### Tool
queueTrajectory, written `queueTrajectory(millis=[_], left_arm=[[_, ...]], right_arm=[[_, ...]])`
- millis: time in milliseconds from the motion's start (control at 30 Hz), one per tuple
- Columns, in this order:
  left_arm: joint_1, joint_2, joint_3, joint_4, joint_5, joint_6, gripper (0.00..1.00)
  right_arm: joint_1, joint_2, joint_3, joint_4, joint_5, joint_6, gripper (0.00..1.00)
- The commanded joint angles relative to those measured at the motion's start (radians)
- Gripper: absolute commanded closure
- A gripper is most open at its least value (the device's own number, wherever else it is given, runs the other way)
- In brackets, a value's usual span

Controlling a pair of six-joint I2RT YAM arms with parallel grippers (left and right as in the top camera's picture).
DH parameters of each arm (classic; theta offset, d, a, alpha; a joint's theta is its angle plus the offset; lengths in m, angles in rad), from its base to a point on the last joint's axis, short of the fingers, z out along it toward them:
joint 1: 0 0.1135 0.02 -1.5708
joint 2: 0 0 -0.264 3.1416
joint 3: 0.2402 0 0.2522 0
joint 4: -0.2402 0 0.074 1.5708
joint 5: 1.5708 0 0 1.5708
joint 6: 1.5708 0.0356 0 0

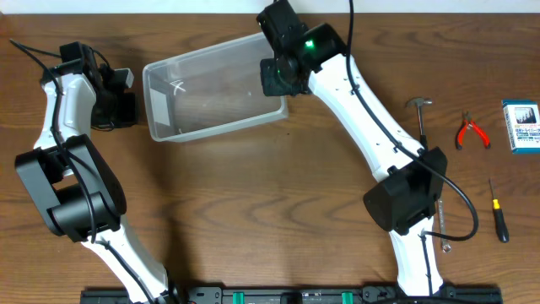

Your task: Pack container

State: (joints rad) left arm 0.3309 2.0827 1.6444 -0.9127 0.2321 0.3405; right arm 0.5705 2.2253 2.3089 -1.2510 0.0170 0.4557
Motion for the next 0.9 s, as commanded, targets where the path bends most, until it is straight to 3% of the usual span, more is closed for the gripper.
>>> queueTrajectory(millis=[0,867], left_arm=[[0.0,0.005,-0.004,-0.002,-0.01,-0.002,0.94],[0.0,0.005,-0.004,-0.003,-0.009,-0.021,0.94]], right_arm=[[-0.005,0.0,0.061,-0.025,0.024,0.004,0.99],[-0.082,-0.127,0.068,-0.436,0.033,0.109,0.99]])
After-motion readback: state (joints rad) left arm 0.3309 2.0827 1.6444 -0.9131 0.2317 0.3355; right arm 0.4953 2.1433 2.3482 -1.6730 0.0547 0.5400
